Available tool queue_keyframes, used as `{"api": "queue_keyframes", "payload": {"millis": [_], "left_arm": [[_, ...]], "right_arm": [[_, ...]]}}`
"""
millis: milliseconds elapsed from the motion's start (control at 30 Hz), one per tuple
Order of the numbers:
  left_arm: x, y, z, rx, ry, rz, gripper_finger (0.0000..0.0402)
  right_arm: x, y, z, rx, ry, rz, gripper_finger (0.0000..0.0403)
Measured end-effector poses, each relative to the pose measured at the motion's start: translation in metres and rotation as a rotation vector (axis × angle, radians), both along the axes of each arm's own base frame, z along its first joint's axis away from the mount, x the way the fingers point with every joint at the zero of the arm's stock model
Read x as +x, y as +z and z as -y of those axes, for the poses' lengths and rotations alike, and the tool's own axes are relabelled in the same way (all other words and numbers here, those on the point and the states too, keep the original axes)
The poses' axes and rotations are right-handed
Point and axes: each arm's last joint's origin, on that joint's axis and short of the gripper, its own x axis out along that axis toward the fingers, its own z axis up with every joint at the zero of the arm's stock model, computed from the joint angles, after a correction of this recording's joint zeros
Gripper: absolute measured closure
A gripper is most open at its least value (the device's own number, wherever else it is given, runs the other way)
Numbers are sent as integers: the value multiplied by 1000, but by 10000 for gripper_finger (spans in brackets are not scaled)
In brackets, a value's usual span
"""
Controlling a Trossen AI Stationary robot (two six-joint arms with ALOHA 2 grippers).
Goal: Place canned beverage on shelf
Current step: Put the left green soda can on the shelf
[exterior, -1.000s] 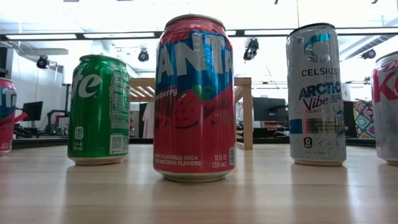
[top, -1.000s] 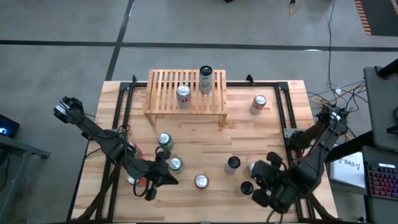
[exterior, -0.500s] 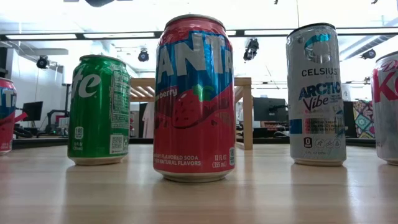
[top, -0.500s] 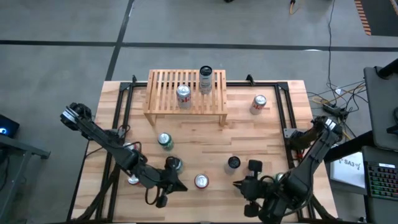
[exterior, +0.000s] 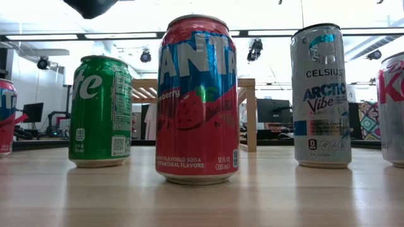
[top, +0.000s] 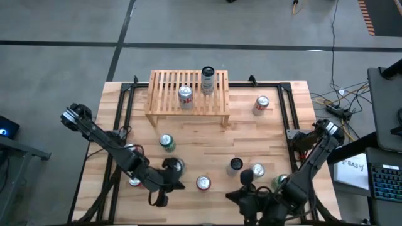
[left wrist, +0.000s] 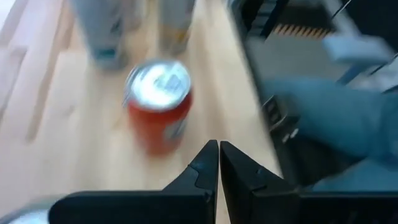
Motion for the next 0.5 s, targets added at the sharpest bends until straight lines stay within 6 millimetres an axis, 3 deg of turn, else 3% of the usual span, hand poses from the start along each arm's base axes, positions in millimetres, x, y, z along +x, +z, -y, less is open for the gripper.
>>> {"api": "queue_keyframes", "payload": {"millis": [233,500], "left_arm": [[-6,14,-8,148,69,-112,388],[-8,17,-11,210,118,-117,322]], "right_arm": [[2,3,-2,-15,30,26,394],[12,1,-5,-52,105,104,394]]}}
